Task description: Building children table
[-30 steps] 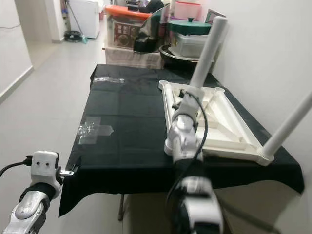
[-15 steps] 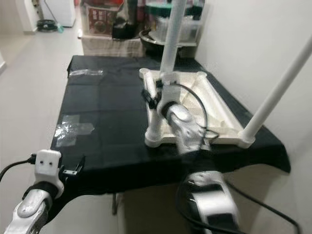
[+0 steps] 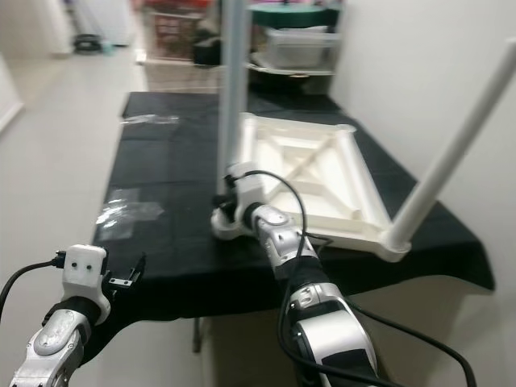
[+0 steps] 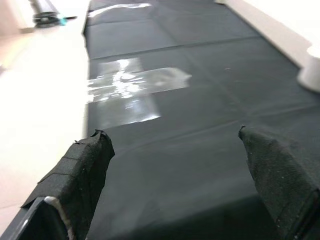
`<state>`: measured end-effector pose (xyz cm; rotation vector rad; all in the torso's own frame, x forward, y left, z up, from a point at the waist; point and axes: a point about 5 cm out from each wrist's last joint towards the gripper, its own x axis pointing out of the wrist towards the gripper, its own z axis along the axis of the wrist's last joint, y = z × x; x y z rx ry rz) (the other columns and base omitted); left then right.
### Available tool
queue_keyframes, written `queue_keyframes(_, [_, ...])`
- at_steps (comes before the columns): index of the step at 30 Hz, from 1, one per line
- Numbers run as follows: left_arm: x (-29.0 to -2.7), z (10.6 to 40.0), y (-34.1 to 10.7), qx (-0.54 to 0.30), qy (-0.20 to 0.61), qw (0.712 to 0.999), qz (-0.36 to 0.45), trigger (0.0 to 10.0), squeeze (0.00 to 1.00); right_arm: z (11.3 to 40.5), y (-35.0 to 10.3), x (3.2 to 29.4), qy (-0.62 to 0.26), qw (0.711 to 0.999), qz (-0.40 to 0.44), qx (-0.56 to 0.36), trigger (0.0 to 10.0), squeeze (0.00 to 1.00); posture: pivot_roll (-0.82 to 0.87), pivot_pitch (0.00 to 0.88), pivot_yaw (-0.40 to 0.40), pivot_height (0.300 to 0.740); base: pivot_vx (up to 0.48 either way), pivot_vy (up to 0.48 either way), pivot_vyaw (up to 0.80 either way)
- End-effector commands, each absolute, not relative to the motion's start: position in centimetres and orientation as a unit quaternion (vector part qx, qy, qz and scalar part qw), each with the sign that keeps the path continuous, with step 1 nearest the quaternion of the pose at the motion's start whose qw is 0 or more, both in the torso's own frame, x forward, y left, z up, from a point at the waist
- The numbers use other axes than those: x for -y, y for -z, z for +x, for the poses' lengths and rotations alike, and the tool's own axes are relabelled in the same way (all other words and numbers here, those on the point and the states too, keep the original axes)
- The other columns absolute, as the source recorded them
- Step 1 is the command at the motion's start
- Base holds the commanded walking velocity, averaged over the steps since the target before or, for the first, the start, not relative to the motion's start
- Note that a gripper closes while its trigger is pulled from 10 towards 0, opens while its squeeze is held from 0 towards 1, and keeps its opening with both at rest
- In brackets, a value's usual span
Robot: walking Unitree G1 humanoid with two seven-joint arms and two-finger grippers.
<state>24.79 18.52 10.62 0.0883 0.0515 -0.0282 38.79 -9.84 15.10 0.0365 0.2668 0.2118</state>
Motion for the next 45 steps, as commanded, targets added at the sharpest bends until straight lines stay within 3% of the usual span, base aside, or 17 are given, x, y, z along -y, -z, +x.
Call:
queue_keyframes(1, [-18.4,24.7,-10.5,-0.028,0.018,0.998,0.045,10.0,0.00,38.3,-13.4,12.8,0.029,0.985,0.054,-0.163,0.0,0.00,0.00,0.000,-0.078,0.740,0.000,0.000,0.00])
queue_keyframes(8, [-18.3,24.8,-10.6,-0.026,0.017,0.998,0.046,10.0,0.00,37.0,-11.9,13.1,0.153,0.970,0.040,-0.185,0.0,0.00,0.01,0.000,-0.083,0.740,0.000,0.000,0.00])
queue_keyframes(9, [-18.4,24.8,-10.5,-0.027,0.015,0.998,0.046,10.0,0.00,37.0,-11.7,12.4,0.146,0.969,0.035,-0.196,10.0,0.00,0.01,0.000,-0.082,0.740,0.000,0.000,0.00])
queue_keyframes(13, [-18.5,24.8,-10.5,-0.026,0.014,0.998,0.047,10.0,0.00,37.8,-13.7,9.9,0.061,0.987,0.008,-0.146,10.0,0.00,0.01,0.000,-0.084,0.740,0.000,0.000,0.00])
queue_keyframes(14, [-18.6,24.8,-10.5,-0.026,0.013,0.998,0.047,10.0,0.00,37.9,-14.6,9.5,0.037,0.992,0.021,-0.122,10.0,1.00,0.02,0.000,-0.082,0.740,0.000,0.000,0.00])
queue_keyframes(18, [-18.8,24.8,-10.6,-0.027,0.014,0.998,0.048,10.0,0.00,38.3,-16.0,8.8,-0.026,0.994,0.048,-0.094,10.0,1.00,0.03,0.000,-0.076,0.740,0.000,0.000,0.00])
queue_keyframes(19, [-18.9,25.0,-10.7,-0.025,0.017,0.998,0.050,10.0,0.00,38.5,-17.4,8.4,-0.100,0.990,0.061,-0.072,10.0,0.00,0.03,0.000,-0.078,0.740,0.000,0.000,0.00])
queue_keyframes(25, [-19.0,25.3,-11.0,-0.021,0.018,0.998,0.051,10.0,0.00,37.6,-19.8,8.8,-0.386,0.922,-0.017,-0.013,10.0,0.00,0.04,0.000,-0.088,0.740,0.000,0.000,0.00])
queue_keyframes(31, [-18.8,25.3,-10.8,-0.021,0.018,0.998,0.049,10.0,0.00,37.9,-19.3,9.4,-0.419,0.906,-0.050,-0.032,10.0,0.00,0.04,0.000,-0.097,0.740,0.000,0.000,0.00])
queue_keyframes(32, [-18.7,25.2,-10.8,-0.021,0.018,0.998,0.049,10.0,0.00,37.9,-18.9,9.1,-0.427,0.902,-0.049,-0.037,4.4,0.00,0.05,0.000,-0.100,0.740,0.000,0.000,0.00])
queue_keyframes(34, [-18.6,25.3,-10.7,-0.021,0.018,0.998,0.048,10.0,0.00,37.8,-18.6,8.7,-0.436,0.898,-0.049,-0.041,4.4,0.00,0.05,0.000,-0.100,0.740,0.000,0.000,0.00])
queue_keyframes(35, [-18.6,25.3,-10.8,-0.021,0.018,0.998,0.048,10.0,0.00,37.8,-18.3,8.4,-0.439,0.896,-0.048,-0.041,0.0,0.00,0.05,0.000,-0.104,0.740,0.000,0.000,0.00])
queue_keyframes(37, [-18.5,25.2,-10.8,-0.020,0.018,0.998,0.049,10.0,0.00,38.1,-17.9,8.3,-0.415,0.907,-0.044,-0.056,0.0,0.00,0.06,0.000,-0.109,0.740,0.000,0.000,0.00])
queue_keyframes(38, [-18.8,25.1,-10.8,-0.020,0.015,0.998,0.051,10.0,0.00,39.2,-17.1,9.0,-0.299,0.948,-0.056,-0.092,0.0,0.00,0.06,0.000,-0.108,0.740,0.000,0.000,0.00])
queue_keyframes(40, [-18.9,25.0,-10.7,-0.021,0.013,0.998,0.052,10.0,0.00,39.8,-16.6,9.9,-0.215,0.967,-0.066,-0.115,0.0,0.00,0.06,0.000,-0.108,0.740,0.000,0.000,0.00])
queue_keyframes(44, [-18.9,25.0,-10.6,-0.022,0.013,0.998,0.052,10.0,0.00,40.1,-16.4,11.5,-0.114,0.986,-0.039,-0.117,0.0,0.00,0.06,0.000,-0.106,0.740,0.000,0.000,0.00])
queue_keyframes(45, [-18.8,24.9,-10.6,-0.023,0.014,0.998,0.052,10.0,0.00,40.2,-15.9,13.0,-0.026,0.991,-0.020,-0.128,0.0,0.00,0.05,0.000,-0.105,0.740,0.000,0.000,0.00])
